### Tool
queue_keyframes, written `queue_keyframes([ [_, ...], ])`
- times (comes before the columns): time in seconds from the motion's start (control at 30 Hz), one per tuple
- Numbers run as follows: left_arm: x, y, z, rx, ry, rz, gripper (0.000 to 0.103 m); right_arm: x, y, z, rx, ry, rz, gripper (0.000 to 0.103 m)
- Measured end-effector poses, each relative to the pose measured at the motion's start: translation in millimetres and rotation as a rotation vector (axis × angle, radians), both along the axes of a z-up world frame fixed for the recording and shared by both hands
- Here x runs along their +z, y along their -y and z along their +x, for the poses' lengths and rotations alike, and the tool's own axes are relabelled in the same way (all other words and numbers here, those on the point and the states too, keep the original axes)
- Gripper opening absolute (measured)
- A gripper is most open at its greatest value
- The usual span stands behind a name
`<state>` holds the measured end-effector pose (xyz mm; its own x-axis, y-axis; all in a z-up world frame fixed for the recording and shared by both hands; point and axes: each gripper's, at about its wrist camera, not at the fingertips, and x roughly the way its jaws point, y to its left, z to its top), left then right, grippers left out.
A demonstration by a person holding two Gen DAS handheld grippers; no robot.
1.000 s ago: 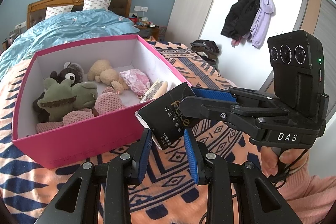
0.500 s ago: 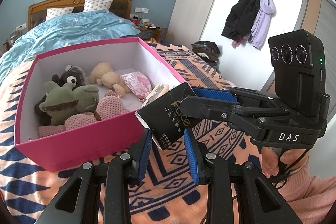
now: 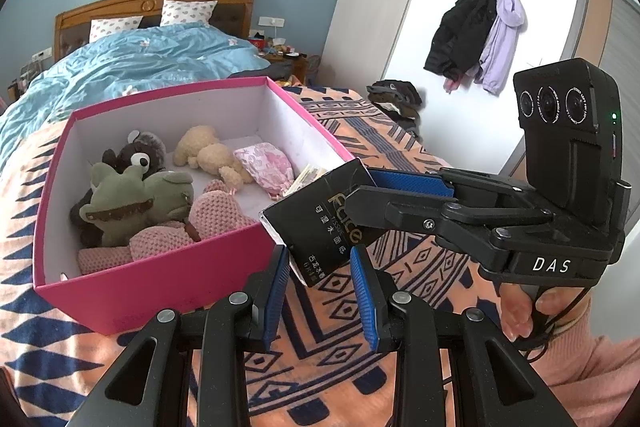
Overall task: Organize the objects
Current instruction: 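Carry the black tissue pack with both grippers over the pink box rim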
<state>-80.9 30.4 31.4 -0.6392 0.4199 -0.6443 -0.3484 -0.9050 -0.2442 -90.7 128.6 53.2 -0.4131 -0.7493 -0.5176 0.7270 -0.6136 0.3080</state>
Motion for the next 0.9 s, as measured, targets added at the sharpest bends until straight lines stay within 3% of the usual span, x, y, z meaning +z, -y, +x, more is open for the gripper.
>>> queue_keyframes([
  [0.9, 5.1, 3.1, -5.0, 0.008, -0.019, -0.006, 0.034, 2.2, 1.9, -2.4, 0.002, -0.007, -0.001, 0.037],
])
